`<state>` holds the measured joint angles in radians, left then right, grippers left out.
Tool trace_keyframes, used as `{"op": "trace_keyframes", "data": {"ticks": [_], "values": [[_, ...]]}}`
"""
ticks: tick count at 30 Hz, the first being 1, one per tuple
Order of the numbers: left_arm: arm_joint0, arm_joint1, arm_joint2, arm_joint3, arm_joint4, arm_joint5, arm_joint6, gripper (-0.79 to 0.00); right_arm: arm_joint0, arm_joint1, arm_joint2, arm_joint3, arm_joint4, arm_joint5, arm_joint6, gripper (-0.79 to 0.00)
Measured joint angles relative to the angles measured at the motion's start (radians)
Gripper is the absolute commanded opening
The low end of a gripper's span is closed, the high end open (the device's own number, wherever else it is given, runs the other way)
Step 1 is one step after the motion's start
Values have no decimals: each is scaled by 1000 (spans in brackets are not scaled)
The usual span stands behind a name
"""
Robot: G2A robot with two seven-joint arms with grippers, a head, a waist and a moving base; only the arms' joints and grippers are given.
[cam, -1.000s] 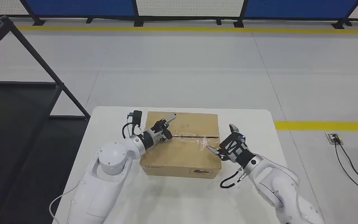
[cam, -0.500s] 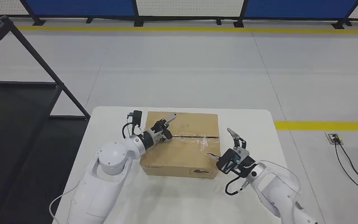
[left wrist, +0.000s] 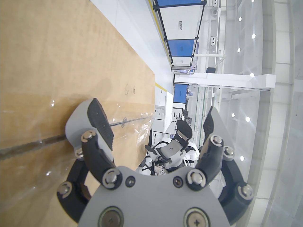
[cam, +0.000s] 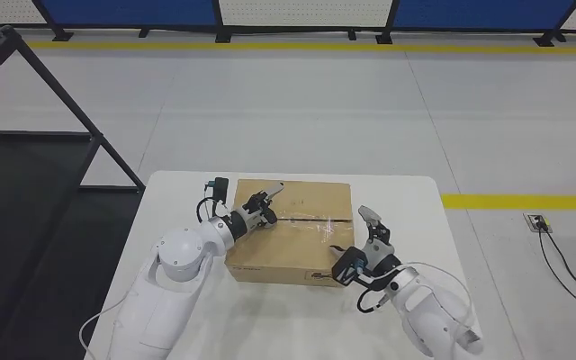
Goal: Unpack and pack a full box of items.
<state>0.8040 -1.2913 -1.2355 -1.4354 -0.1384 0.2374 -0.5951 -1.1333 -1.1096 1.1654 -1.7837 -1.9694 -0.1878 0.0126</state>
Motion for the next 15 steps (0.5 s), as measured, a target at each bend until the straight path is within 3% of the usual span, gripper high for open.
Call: {"op": "trace_keyframes", "data": {"ticks": [15], "values": [[0, 0, 0, 0, 0, 0, 0, 0, 36, -25, -42, 26, -41, 53, 70, 0]]}}
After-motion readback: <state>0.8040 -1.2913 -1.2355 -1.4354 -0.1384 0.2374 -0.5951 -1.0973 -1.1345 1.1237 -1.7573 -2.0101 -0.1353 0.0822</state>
